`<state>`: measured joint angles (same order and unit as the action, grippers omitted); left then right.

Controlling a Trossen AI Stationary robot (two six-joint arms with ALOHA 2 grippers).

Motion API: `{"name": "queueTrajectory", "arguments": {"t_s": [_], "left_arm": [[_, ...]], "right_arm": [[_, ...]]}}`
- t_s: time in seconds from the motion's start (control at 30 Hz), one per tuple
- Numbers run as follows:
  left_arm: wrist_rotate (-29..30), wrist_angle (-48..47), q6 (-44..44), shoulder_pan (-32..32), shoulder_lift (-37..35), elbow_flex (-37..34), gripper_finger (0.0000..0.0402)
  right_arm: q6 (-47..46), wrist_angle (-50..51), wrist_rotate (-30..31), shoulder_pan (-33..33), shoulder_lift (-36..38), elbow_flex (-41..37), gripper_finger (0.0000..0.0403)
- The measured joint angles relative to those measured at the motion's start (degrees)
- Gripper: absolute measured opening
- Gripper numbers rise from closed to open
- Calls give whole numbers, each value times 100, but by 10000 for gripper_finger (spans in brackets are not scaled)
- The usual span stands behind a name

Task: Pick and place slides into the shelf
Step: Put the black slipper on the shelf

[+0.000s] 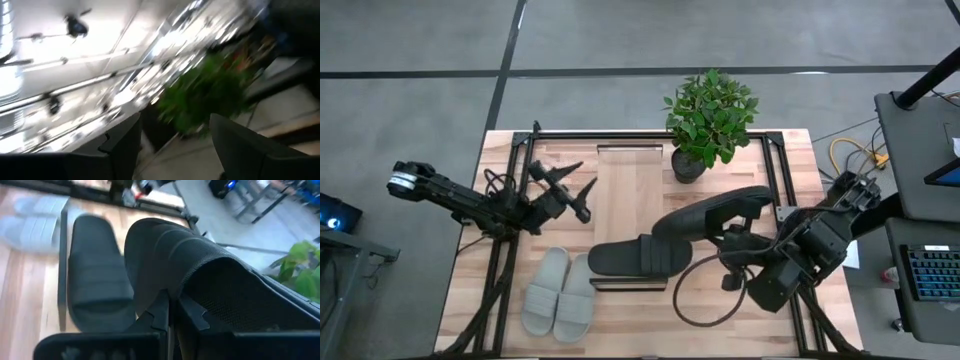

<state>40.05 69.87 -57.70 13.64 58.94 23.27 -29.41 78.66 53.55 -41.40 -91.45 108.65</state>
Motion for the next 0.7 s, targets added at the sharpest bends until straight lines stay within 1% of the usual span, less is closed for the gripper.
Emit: {"name": "queueTrajectory", "arguments": {"t_s": [0.1, 0.2, 0.3, 0.4, 0.53, 0.63, 0.7], "left_arm": [[-719, -28, 355, 42, -1, 0, 219], [-1295, -41, 677, 83, -1, 2, 219], [-1708, -43, 927, 101, -3, 11, 219], [-1987, -47, 1156, 104, -11, 22, 219], [-2614, -85, 1739, 99, -15, 95, 219], [-3214, -435, 2273, 99, -63, 257, 219], [-3429, -718, 2424, 104, -74, 364, 219]], "right_arm": [[6, -42, 243, -12, -177, 165, 9], [107, -76, 440, -12, -344, 322, 9], [238, -169, 575, -12, -470, 463, 9], [272, -176, 927, -12, -597, 573, 9], [450, -273, 1253, -12, -703, 696, 9], [810, -756, 1514, -10, -718, 708, 9], [1287, -1263, 1584, -10, -718, 684, 8]]}}
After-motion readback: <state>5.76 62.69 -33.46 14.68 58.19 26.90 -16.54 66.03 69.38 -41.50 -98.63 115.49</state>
